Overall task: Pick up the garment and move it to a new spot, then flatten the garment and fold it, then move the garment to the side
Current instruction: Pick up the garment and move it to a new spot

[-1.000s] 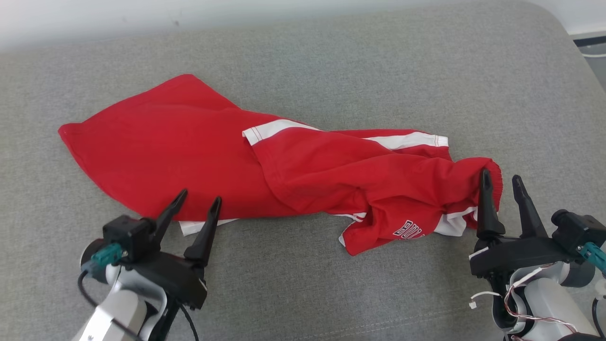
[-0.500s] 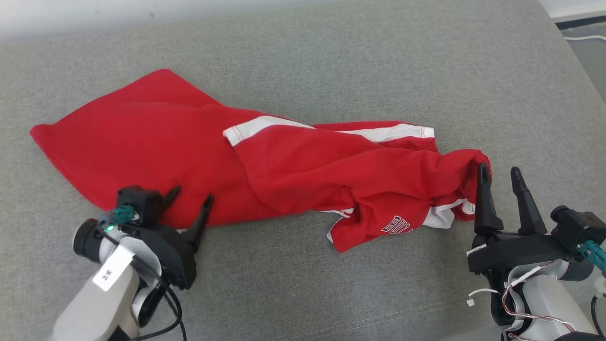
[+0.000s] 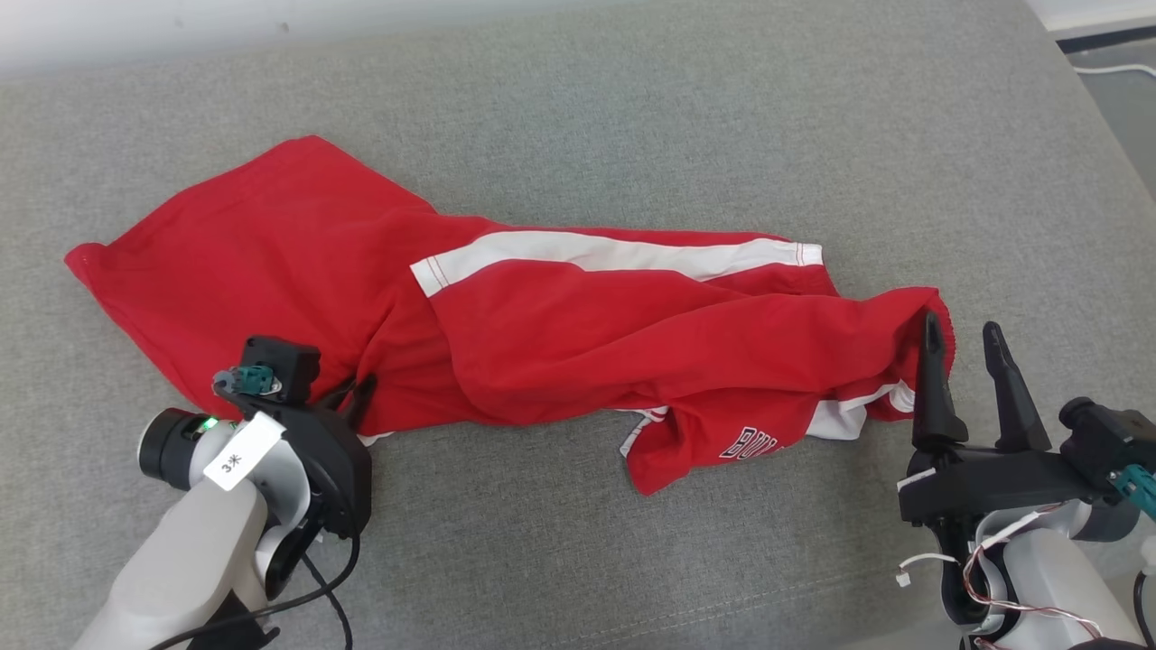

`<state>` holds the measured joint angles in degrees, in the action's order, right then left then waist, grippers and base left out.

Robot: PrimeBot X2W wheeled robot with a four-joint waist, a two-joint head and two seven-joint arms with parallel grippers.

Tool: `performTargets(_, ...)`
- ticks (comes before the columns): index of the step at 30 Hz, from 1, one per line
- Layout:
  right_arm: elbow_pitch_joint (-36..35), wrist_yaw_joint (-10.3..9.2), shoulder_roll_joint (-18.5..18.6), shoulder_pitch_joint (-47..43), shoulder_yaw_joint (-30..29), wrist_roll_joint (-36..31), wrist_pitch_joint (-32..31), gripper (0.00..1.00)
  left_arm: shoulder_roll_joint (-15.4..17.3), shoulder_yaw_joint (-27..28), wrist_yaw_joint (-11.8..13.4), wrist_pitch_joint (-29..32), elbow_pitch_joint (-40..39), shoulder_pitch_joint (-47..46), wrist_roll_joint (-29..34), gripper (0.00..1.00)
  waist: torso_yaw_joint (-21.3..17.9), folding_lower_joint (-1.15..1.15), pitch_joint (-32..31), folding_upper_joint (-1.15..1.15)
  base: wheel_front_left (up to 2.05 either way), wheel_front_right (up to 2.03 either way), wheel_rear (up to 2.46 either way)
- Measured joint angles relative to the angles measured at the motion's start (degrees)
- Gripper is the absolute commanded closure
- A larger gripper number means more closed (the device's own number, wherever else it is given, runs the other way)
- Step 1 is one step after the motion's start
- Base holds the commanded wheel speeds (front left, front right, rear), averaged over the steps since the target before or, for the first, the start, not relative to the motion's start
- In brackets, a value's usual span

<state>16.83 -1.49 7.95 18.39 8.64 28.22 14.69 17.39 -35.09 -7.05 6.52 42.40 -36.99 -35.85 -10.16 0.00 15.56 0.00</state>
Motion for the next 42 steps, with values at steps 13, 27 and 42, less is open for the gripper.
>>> performTargets(13,0.31,1.18,-0.01,-2.64,-2.33,-0.27,0.00,0.00,3.31,3.28,-0.10,-7.70,-6.99,-0.72,-0.40,1.00,2.92,0.00,-2.84,0.00,0.00,0.00,0.00)
performTargets(27,0.44,3.11,-1.52,-2.70,-1.26,-1.96,0.00,0.00,19.23,14.16,1.67,-11.70,-8.91,-5.02,-2.48,1.00,3.81,0.00,-4.11,0.00,0.00,0.00,0.00)
performTargets(42,0.86,4.11,-2.42,-2.40,-1.36,-2.66,0.00,0.00,11.56,13.49,5.61,-12.05,1.97,3.60,-5.24,1.00,2.33,0.00,-3.56,0.00,0.00,0.00,0.00)
